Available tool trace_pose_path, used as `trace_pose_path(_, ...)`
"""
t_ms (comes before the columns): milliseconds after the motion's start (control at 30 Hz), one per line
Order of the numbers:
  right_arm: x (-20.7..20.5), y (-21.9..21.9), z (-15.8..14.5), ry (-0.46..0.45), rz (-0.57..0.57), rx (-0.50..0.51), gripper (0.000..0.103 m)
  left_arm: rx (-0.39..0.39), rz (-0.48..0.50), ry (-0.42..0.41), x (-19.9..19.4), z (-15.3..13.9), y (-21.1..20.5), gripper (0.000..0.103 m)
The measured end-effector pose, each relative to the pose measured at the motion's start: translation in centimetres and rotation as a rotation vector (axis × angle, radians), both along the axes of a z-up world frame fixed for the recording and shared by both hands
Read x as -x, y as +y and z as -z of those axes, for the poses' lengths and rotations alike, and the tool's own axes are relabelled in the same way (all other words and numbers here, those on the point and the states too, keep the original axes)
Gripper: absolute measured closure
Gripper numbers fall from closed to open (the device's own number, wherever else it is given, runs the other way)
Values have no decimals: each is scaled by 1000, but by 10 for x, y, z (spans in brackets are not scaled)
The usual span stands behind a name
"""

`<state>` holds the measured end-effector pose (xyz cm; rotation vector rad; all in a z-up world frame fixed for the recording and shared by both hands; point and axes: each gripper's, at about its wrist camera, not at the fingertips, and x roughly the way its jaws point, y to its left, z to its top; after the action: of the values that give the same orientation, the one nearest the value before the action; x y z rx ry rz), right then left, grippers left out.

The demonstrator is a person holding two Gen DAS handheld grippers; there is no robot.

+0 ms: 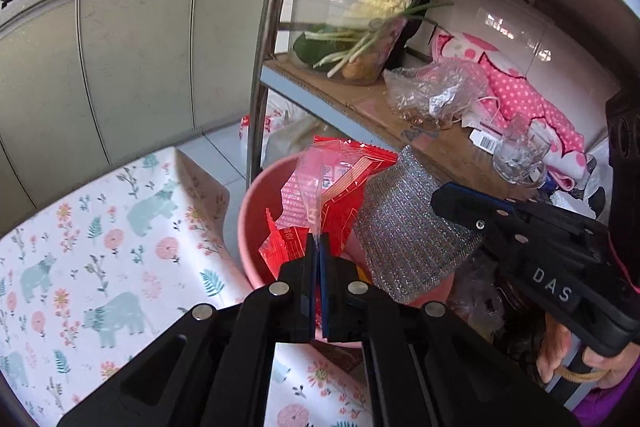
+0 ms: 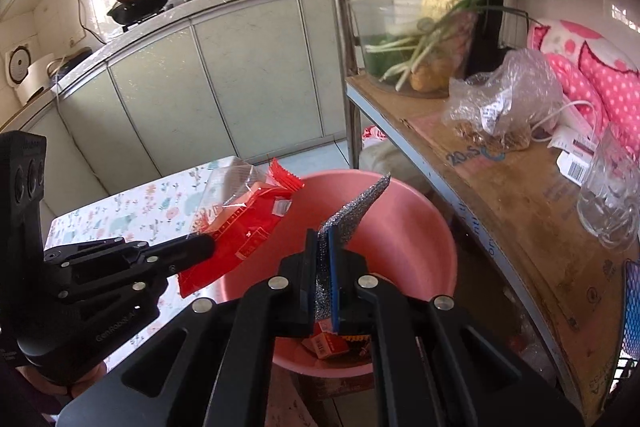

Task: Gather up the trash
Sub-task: 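Carry the red wrapper and steel-wool pad over the pink bucket, then open both grippers to drop the wrapper and pad into the bucket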

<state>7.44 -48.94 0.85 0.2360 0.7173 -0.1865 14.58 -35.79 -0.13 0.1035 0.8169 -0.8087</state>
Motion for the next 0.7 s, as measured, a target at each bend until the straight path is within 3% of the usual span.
trace_pose_path(267, -12, -11, 23, 49, 32, -8, 97, -38, 11, 63, -12, 24, -21, 102)
trace_pose_path(500, -13, -11, 31, 68, 41, 8, 96, -47, 27, 65, -9, 33, -30, 100)
trace_pose_path(567, -13, -11, 32, 77, 46, 23, 96, -53, 28, 61, -8, 32, -32, 97)
trace_pose_path(700, -11, -13, 32, 84, 56, 24, 96, -53, 29, 44, -6, 28, -32, 80)
